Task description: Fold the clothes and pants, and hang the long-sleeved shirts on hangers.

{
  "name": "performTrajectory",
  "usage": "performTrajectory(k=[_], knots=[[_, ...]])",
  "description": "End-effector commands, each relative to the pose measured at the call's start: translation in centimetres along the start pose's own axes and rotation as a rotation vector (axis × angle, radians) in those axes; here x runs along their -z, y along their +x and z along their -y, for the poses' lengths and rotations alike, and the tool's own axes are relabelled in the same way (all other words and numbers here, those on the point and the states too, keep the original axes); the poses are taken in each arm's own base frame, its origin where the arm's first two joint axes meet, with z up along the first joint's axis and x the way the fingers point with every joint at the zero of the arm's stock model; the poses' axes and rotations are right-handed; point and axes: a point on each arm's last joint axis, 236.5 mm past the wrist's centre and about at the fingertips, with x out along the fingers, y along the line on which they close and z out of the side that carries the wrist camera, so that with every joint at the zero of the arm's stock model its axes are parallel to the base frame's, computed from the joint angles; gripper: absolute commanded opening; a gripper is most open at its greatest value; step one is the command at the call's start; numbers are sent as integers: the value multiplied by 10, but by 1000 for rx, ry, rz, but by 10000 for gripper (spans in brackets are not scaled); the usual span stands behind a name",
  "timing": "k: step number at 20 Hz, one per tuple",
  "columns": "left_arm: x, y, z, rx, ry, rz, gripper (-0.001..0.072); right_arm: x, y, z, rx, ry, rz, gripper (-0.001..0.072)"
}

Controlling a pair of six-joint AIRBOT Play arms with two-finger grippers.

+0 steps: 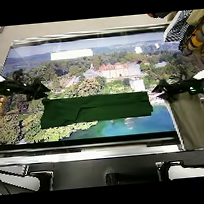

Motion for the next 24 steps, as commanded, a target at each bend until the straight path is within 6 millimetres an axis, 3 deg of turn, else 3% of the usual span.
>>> performTrajectory(k=[1,8,14,18,20,21,22,23,24], knots=[[-7,-28,21,7,57,73,335,8,0,15,-34,32,-82,650],[0,-33,25,8,66,57,332,13,29,2,-162,61,-155,678],[-1,-33,25,8,66,61,321,29,61,6,-47,-24,-206,668],[-1,-33,25,8,66,61,318,38,85,-5,-31,-53,-225,651],[-1,-33,25,8,66,61,318,41,92,-14,-29,-84,-220,392],[0,-33,25,8,66,57,316,40,93,-17,-29,-91,-213,179],[1,-33,25,8,66,54,314,38,91,-21,-43,-86,-205,66],[1,-33,25,8,66,53,303,34,86,-24,-48,-91,-185,43],[1,-32,26,8,65,51,132,30,79,-27,-40,-110,-158,33]])
